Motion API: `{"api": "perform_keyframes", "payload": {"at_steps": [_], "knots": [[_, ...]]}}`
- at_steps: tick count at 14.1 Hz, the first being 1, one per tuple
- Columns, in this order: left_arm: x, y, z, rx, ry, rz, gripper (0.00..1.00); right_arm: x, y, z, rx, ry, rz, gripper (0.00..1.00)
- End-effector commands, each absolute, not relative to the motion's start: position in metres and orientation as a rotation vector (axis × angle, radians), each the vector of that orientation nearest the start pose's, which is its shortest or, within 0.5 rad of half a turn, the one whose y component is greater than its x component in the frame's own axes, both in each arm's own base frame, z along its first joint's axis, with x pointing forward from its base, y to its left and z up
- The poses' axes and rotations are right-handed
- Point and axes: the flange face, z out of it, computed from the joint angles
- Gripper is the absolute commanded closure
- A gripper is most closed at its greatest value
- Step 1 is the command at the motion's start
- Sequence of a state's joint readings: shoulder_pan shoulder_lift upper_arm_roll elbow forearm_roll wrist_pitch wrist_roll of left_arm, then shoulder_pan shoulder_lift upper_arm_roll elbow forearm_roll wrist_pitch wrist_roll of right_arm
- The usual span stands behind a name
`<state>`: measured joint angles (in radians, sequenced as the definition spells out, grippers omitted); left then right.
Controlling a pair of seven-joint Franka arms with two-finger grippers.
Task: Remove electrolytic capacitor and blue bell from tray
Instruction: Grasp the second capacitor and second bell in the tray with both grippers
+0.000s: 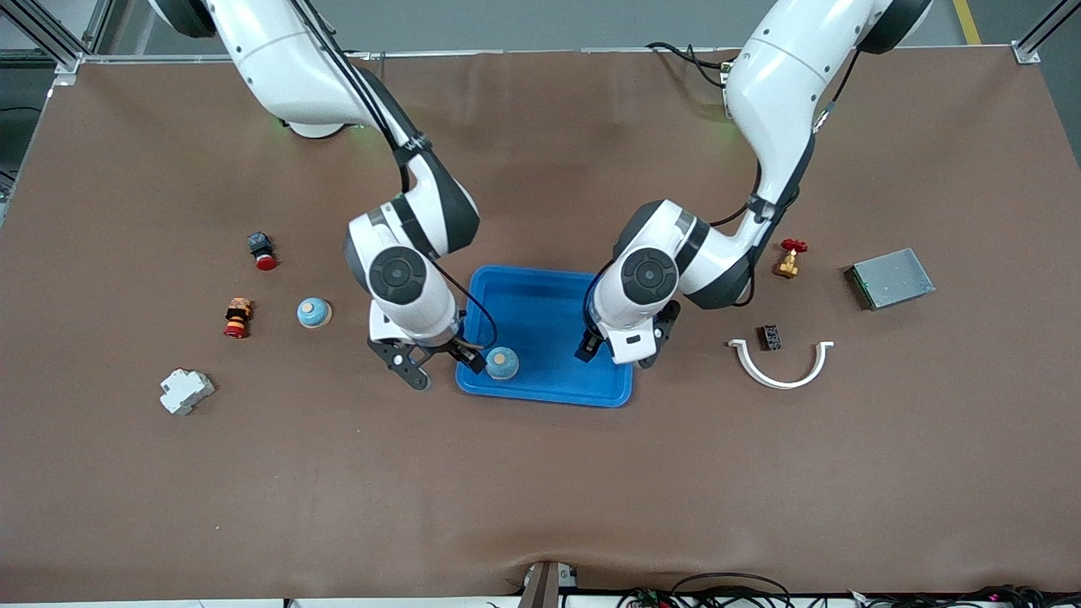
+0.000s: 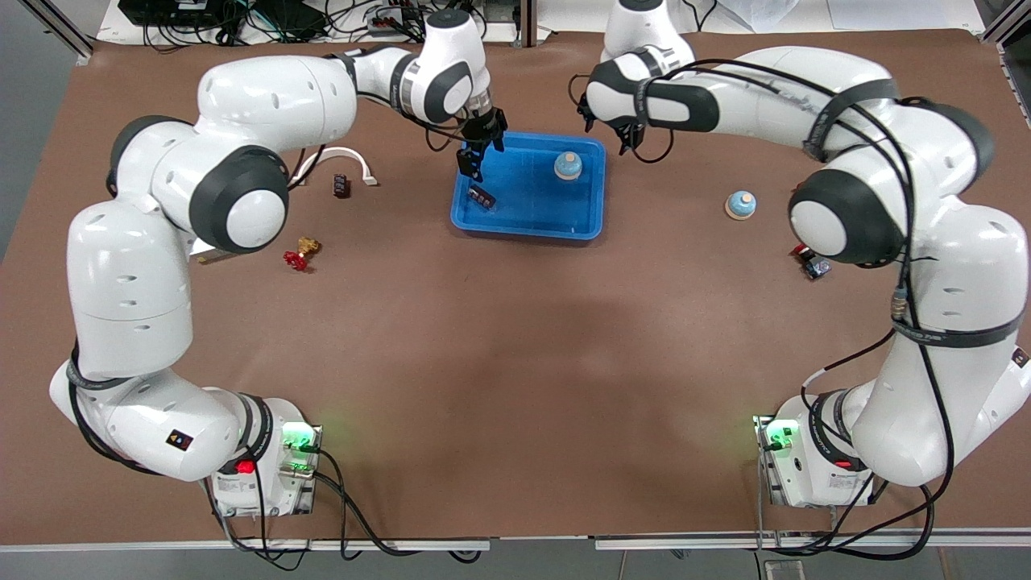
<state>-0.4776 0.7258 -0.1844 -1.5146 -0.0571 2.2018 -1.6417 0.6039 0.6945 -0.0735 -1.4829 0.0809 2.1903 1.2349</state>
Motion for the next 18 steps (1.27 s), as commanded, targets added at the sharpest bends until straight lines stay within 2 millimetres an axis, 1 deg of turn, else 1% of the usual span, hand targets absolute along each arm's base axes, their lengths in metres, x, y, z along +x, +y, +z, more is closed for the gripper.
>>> {"api": "perform_keyframes", "payload": {"at_steps": [1, 3, 5, 7, 8, 12, 14, 15, 18], "knots": [[0.574, -0.425, 0.222, -2.755, -1.560, 0.172, 0.00, 0.624, 0.396, 0.256, -2.901, 1.171, -0.045, 0.00], [0.569, -0.430, 0.212, -2.760, -1.521, 0.153, 0.00, 0.622, 0.414, 0.240, -2.912, 1.192, -0.085, 0.00], [0.568, -0.430, 0.203, -2.751, -1.514, 0.160, 0.00, 0.622, 0.427, 0.226, -2.907, 1.207, -0.097, 0.00], [0.567, -0.429, 0.194, -2.747, -1.508, 0.161, 0.00, 0.623, 0.435, 0.217, -2.900, 1.223, -0.103, 0.00], [0.566, -0.429, 0.191, -2.747, -1.509, 0.162, 0.00, 0.620, 0.441, 0.214, -2.903, 1.216, -0.105, 0.00], [0.567, -0.427, 0.186, -2.747, -1.515, 0.160, 0.00, 0.613, 0.450, 0.206, -2.907, 1.206, -0.111, 0.00], [0.567, -0.427, 0.185, -2.745, -1.516, 0.161, 0.00, 0.612, 0.452, 0.206, -2.908, 1.199, -0.123, 0.00], [0.568, -0.425, 0.184, -2.739, -1.524, 0.162, 0.12, 0.612, 0.452, 0.206, -2.910, 1.197, -0.126, 0.00], [0.569, -0.425, 0.184, -2.734, -1.541, 0.160, 0.57, 0.612, 0.452, 0.205, -2.914, 1.188, -0.142, 0.00]]}}
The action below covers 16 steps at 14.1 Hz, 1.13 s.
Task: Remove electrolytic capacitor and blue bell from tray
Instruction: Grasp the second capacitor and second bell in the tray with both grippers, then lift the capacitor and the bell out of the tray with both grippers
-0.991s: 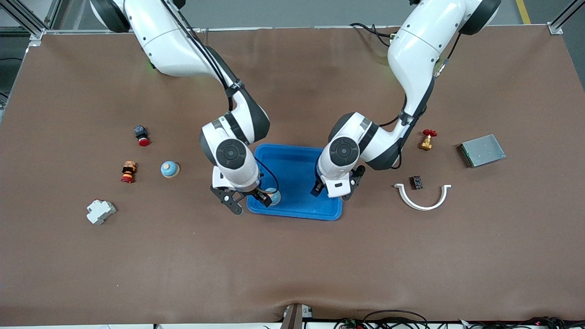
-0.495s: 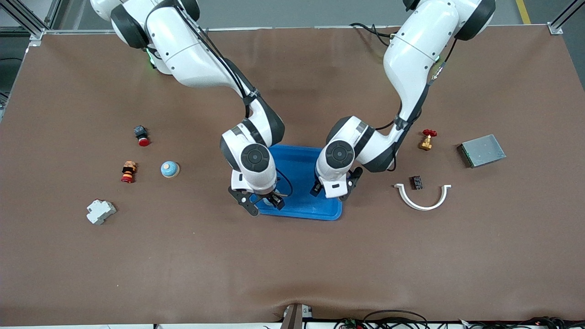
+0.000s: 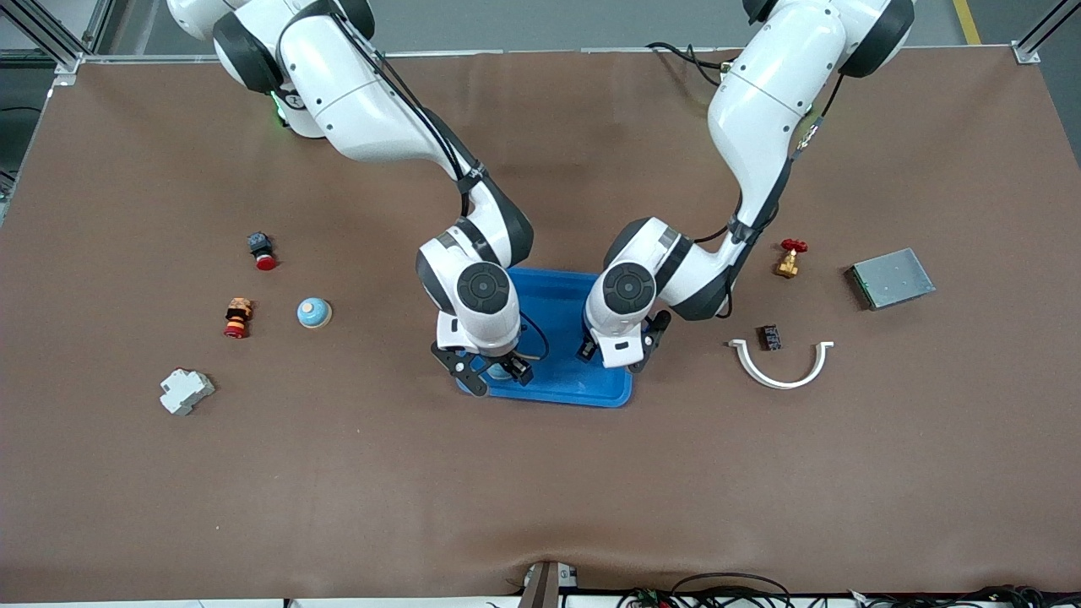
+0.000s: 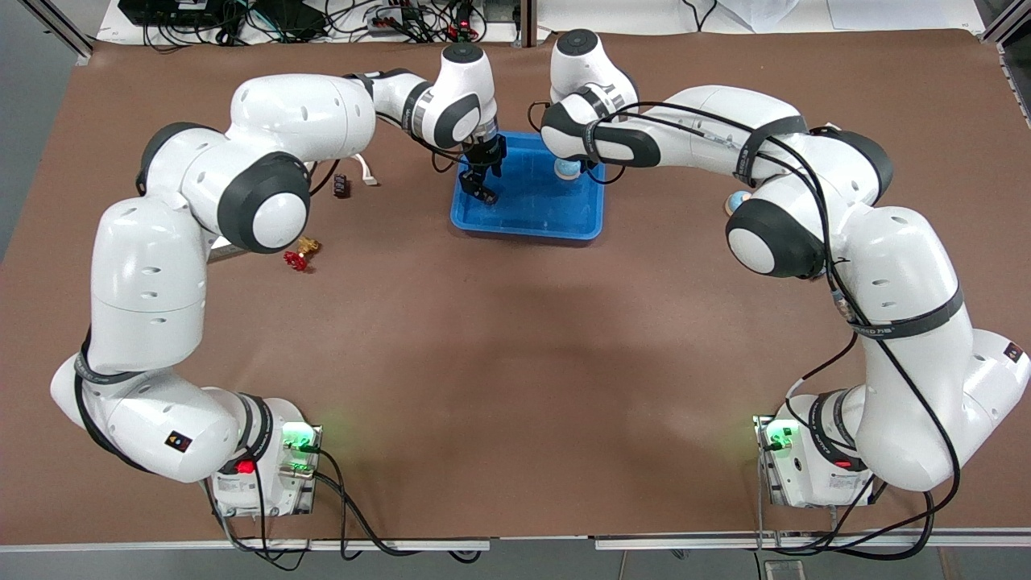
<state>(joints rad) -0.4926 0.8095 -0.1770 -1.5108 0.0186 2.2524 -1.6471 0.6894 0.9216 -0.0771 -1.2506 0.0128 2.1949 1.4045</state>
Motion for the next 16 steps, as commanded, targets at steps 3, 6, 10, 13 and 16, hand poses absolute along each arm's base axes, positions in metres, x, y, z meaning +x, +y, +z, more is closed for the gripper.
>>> {"api": "perform_keyframes", "payload": {"at_steps": [3, 6, 10, 13, 16], "knots": [[0.569, -0.425, 0.184, -2.734, -1.544, 0.159, 0.89, 0.612, 0.451, 0.202, -2.921, 1.184, -0.146, 0.00], [0.569, -0.426, 0.185, -2.737, -1.540, 0.158, 0.94, 0.611, 0.450, 0.200, -2.941, 1.168, -0.172, 0.37], [0.578, -0.421, 0.211, -2.766, -1.541, 0.129, 0.97, 0.606, 0.460, 0.200, -2.924, 1.171, -0.184, 1.00], [0.586, -0.409, 0.232, -2.780, -1.499, 0.126, 0.97, 0.606, 0.462, 0.204, -2.898, 1.192, -0.192, 1.00], [0.595, -0.376, 0.274, -2.800, -1.324, 0.167, 0.97, 0.609, 0.457, 0.236, -2.918, 1.173, -0.165, 1.00]]}}
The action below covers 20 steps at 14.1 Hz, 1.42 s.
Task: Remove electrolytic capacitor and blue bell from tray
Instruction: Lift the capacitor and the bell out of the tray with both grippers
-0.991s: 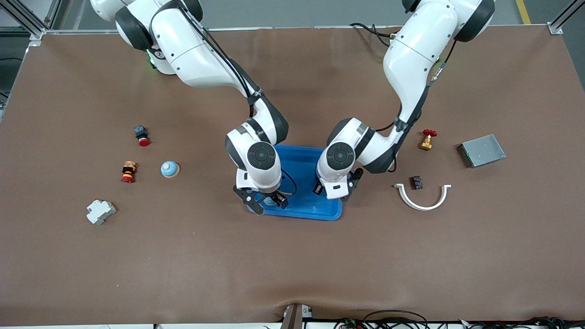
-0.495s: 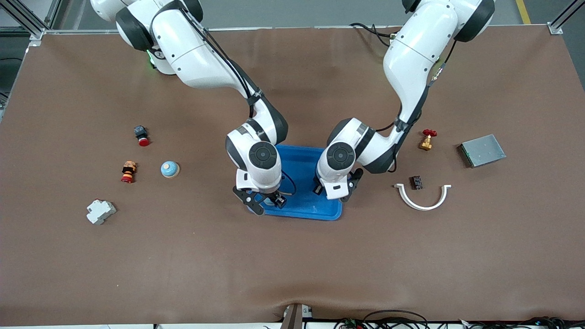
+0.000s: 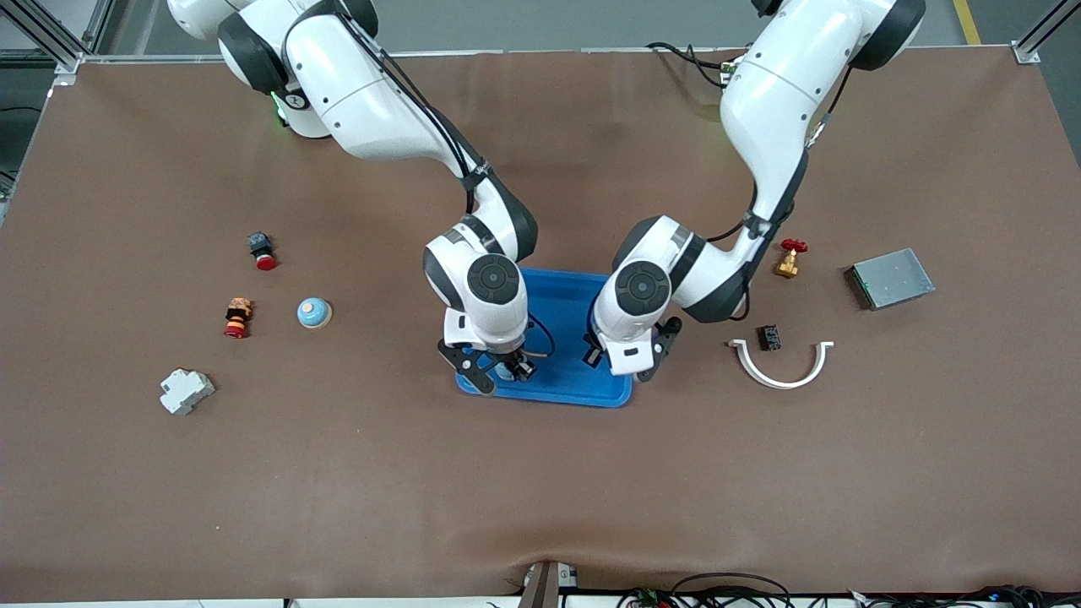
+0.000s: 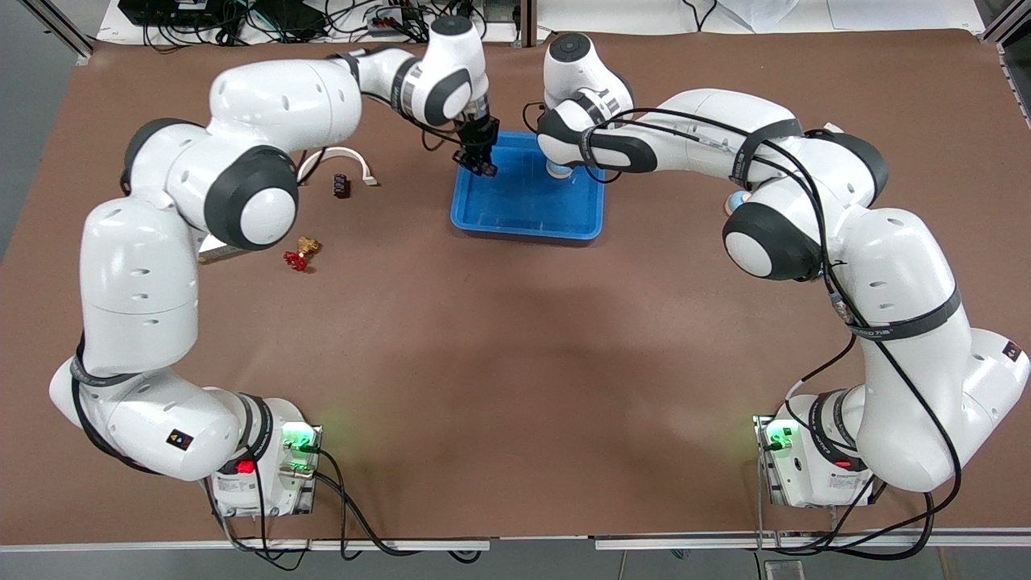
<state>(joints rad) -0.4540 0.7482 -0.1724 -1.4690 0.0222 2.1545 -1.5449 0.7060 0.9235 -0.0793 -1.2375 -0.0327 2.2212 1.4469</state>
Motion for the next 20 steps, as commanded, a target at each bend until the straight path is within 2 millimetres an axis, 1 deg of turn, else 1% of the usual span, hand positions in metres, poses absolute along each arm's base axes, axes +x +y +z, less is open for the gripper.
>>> {"api": "perform_keyframes", "payload": {"at_steps": [1, 2, 3, 5, 6, 7, 9, 10, 11, 13, 14, 15, 16, 18, 20], "knots": [[0.599, -0.363, 0.288, -2.807, -1.273, 0.179, 0.97, 0.608, 0.454, 0.247, -2.959, 1.114, -0.133, 1.00], [0.604, -0.346, 0.304, -2.810, -1.233, 0.193, 0.97, 0.610, 0.448, 0.268, -2.988, 1.046, -0.114, 1.00], [0.608, -0.328, 0.321, -2.817, -1.192, 0.217, 0.97, 0.615, 0.434, 0.287, -3.011, 1.012, -0.075, 1.00], [0.615, -0.291, 0.351, -2.834, -1.111, 0.263, 0.97, 0.626, 0.399, 0.325, -3.018, 0.934, 0.032, 1.00], [0.620, -0.274, 0.362, -2.857, -1.064, 0.267, 0.97, 0.630, 0.373, 0.338, -3.021, 0.893, 0.060, 1.00], [0.624, -0.265, 0.368, -2.886, -1.009, 0.263, 0.97, 0.632, 0.344, 0.350, -3.031, 0.839, 0.066, 1.00], [0.633, -0.241, 0.372, -2.924, -0.910, 0.245, 0.96, 0.629, 0.290, 0.366, -3.055, 0.712, 0.078, 1.00], [0.638, -0.230, 0.369, -2.937, -0.878, 0.253, 0.96, 0.626, 0.257, 0.369, -3.057, 0.656, 0.063, 1.00], [0.646, -0.218, 0.369, -2.966, -0.836, 0.239, 0.96, 0.622, 0.220, 0.365, -3.065, 0.587, 0.061, 1.00], [0.665, -0.196, 0.356, -3.006, -0.760, 0.229, 0.94, 0.617, 0.158, 0.351, -3.078, 0.472, 0.053, 1.00], [0.671, -0.186, 0.349, -3.023, -0.733, 0.217, 0.95, 0.615, 0.137, 0.343, -3.081, 0.435, 0.041, 1.00], [0.678, -0.170, 0.340, -3.025, -0.741, 0.205, 0.94, 0.614, 0.122, 0.335, -3.083, 0.413, 0.020, 1.00], [0.682, -0.162, 0.333, -3.016, -0.727, 0.184, 0.95, 0.614, 0.112, 0.329, -3.090, 0.402, 0.009, 1.00], [0.691, -0.148, 0.312, -2.981, -0.738, 0.131, 0.95, 0.619, 0.083, 0.325, -3.093, 0.387, -0.003, 1.00], [0.702, -0.128, 0.287, -2.977, -0.763, 0.078, 0.95, 0.626, 0.048, 0.320, -3.093, 0.360, -0.053, 1.00]]}}
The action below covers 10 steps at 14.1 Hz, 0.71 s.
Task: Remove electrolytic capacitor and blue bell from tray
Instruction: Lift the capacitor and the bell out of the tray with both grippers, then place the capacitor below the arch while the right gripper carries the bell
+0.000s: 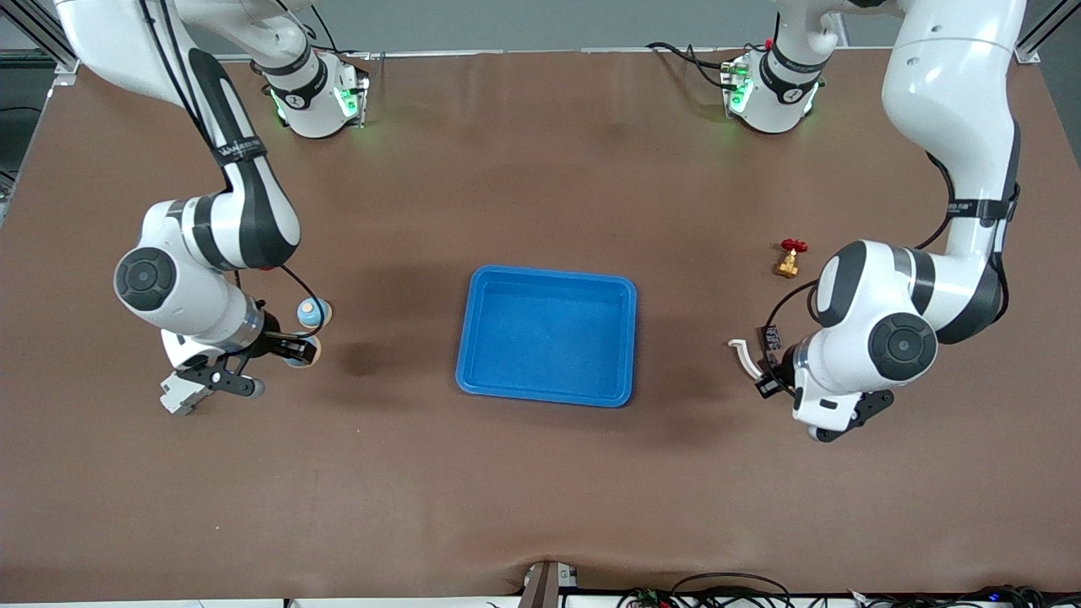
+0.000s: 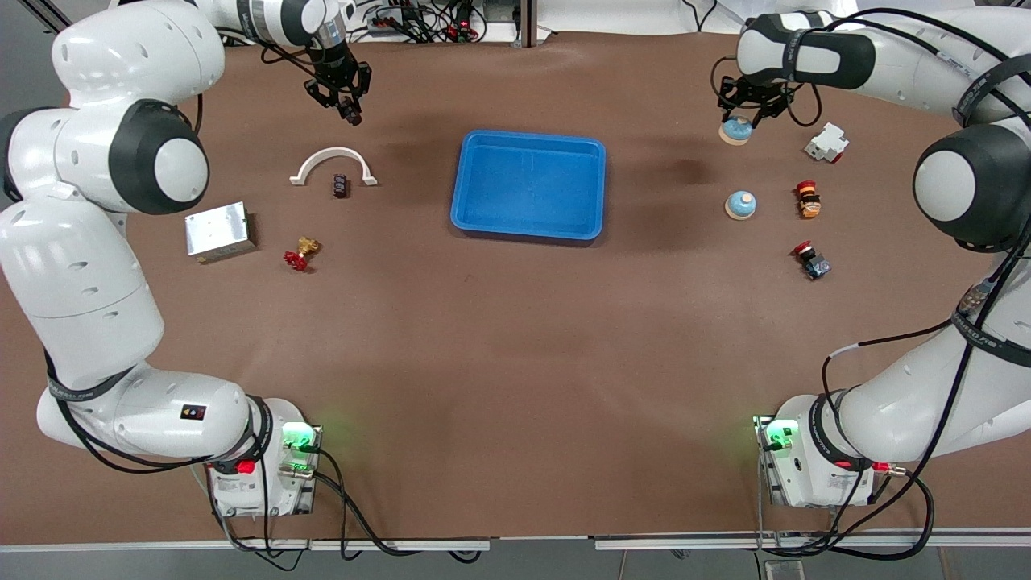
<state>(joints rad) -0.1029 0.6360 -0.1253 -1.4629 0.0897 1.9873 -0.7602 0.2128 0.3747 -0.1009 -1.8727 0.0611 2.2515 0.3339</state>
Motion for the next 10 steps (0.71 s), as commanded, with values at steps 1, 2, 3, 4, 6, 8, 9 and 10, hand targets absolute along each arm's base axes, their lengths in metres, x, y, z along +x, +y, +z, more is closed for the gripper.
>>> {"api": "perform_keyframes", "payload": {"at_steps": [1, 2, 3, 4, 6, 8, 9, 10], "knots": [[0.707, -0.120, 0.274, -2.976, -0.782, 0.046, 0.95, 0.627, 0.030, 0.306, -3.096, 0.348, -0.074, 1.00], [0.712, -0.115, 0.261, -2.980, -0.794, 0.013, 0.95, 0.627, 0.018, 0.292, -3.099, 0.343, -0.095, 1.00], [0.715, -0.111, 0.249, -2.984, -0.801, -0.013, 0.95, 0.628, 0.015, 0.280, -3.101, 0.339, -0.108, 1.00], [0.716, -0.108, 0.237, -2.983, -0.807, -0.023, 0.95, 0.631, 0.011, 0.268, -3.102, 0.349, -0.130, 1.00], [0.717, -0.105, 0.222, -2.978, -0.815, -0.017, 0.95, 0.634, 0.010, 0.243, -3.104, 0.354, -0.168, 1.00], [0.718, -0.105, 0.212, -2.980, -0.826, -0.026, 0.95, 0.637, 0.010, 0.222, -3.103, 0.356, -0.210, 1.00], [0.717, -0.105, 0.205, -2.980, -0.825, -0.022, 0.95, 0.638, 0.010, 0.215, -3.103, 0.355, -0.224, 1.00], [0.717, -0.105, 0.201, -2.982, -0.821, -0.026, 0.95, 0.639, 0.013, 0.210, -3.101, 0.350, -0.239, 1.00]]}}
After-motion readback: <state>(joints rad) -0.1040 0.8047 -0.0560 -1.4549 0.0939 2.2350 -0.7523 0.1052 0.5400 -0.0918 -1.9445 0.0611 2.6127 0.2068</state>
